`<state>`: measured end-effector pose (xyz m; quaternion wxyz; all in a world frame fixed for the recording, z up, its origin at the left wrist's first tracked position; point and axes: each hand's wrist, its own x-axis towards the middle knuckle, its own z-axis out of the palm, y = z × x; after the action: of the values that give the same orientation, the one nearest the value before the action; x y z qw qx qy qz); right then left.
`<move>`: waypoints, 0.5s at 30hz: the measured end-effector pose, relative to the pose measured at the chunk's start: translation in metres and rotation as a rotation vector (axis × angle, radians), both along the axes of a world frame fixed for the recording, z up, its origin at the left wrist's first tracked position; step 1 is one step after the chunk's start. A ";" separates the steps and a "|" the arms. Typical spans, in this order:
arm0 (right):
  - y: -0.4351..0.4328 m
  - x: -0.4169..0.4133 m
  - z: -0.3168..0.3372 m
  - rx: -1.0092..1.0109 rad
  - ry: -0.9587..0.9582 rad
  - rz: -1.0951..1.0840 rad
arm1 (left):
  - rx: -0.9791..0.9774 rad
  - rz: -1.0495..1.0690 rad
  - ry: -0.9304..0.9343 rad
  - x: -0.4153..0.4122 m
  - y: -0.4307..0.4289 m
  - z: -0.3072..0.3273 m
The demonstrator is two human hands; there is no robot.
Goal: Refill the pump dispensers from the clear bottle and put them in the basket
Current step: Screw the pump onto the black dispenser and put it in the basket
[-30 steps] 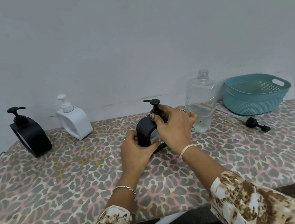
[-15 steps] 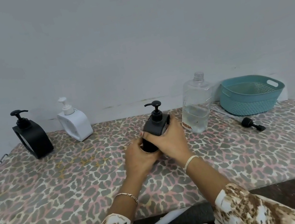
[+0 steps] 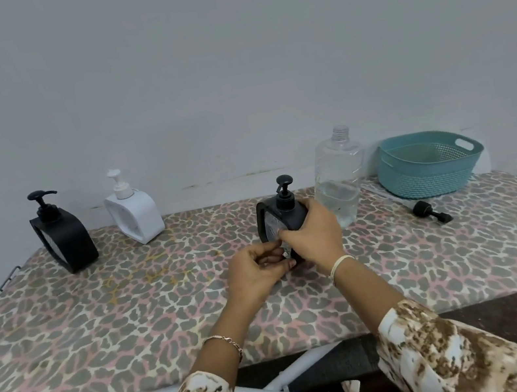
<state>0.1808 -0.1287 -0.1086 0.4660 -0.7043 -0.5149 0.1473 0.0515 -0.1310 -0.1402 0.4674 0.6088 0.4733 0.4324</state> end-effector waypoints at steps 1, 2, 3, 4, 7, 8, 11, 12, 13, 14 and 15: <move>-0.003 0.004 0.001 0.008 -0.002 0.006 | 0.002 -0.012 -0.010 0.002 -0.002 0.002; -0.006 0.009 0.002 0.020 0.003 0.013 | 0.007 -0.026 -0.015 0.004 -0.004 0.004; -0.011 0.015 0.003 0.033 0.015 0.018 | 0.016 -0.041 -0.017 0.007 -0.006 0.006; -0.015 0.022 0.005 0.044 0.029 0.016 | 0.031 -0.056 -0.016 0.010 -0.008 0.009; -0.029 0.046 0.014 0.059 0.063 -0.011 | 0.088 -0.095 -0.015 0.025 -0.014 0.016; -0.033 0.055 0.018 0.065 0.079 -0.021 | 0.105 -0.105 -0.012 0.032 -0.015 0.019; -0.045 0.084 0.031 0.095 0.107 -0.056 | 0.117 -0.144 -0.009 0.059 -0.018 0.028; -0.048 0.095 0.036 0.106 0.108 -0.069 | 0.124 -0.161 -0.011 0.070 -0.018 0.032; -0.051 0.105 0.040 0.119 0.113 -0.080 | 0.137 -0.178 -0.015 0.081 -0.018 0.035; -0.054 0.117 0.044 0.132 0.120 -0.088 | 0.150 -0.196 -0.020 0.093 -0.018 0.038; -0.055 0.128 0.049 0.143 0.125 -0.096 | 0.161 -0.214 -0.022 0.104 -0.018 0.041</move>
<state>0.3088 -0.1840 -0.0599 0.5529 -0.6823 -0.4599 0.1313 0.1559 -0.1491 -0.0994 0.4657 0.6864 0.3644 0.4232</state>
